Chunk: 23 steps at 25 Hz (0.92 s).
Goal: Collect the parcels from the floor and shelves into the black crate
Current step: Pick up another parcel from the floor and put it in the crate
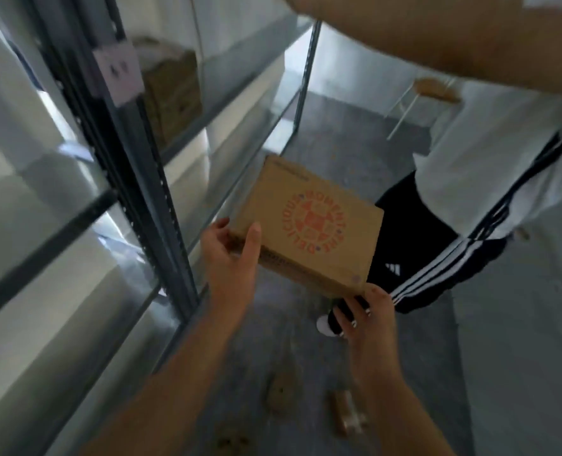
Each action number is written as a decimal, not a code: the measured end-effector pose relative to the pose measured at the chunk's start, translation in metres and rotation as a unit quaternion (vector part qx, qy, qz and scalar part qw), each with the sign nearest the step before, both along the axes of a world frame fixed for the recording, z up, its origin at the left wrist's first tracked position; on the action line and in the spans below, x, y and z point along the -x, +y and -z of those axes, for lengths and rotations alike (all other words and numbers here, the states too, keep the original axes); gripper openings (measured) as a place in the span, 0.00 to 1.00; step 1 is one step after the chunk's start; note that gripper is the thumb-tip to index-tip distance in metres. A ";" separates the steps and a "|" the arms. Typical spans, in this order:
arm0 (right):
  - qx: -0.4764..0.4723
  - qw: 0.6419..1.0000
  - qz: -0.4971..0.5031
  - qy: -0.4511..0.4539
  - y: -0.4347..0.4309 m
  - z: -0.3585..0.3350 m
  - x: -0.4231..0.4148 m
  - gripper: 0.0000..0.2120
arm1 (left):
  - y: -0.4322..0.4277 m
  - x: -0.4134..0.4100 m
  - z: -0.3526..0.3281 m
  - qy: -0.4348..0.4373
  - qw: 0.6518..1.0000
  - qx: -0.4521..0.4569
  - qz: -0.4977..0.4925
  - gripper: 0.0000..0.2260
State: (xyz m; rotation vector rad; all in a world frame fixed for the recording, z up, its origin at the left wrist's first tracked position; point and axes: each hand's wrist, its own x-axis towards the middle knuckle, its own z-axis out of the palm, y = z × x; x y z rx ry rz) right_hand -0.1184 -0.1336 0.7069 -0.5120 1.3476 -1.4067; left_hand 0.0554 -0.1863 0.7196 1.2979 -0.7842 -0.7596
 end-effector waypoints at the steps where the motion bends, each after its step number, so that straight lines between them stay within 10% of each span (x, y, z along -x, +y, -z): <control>1: 0.028 0.999 0.002 -0.015 -0.001 -0.028 -0.001 0.04 | -0.002 -0.003 -0.033 -0.012 0.999 0.036 0.022 0.15; 13: 0.262 0.961 -0.056 0.065 -0.019 -0.219 0.005 0.18 | 0.017 -0.069 -0.204 -0.272 0.911 0.218 0.219 0.20; 19: 0.273 0.960 -0.068 0.013 -0.029 -0.229 -0.019 0.17 | 0.026 -0.097 -0.235 -0.159 0.961 0.103 0.202 0.11; 23: 0.296 0.948 -0.114 -0.008 -0.034 -0.232 -0.030 0.17 | 0.048 -0.110 -0.242 -0.095 0.959 0.081 0.254 0.28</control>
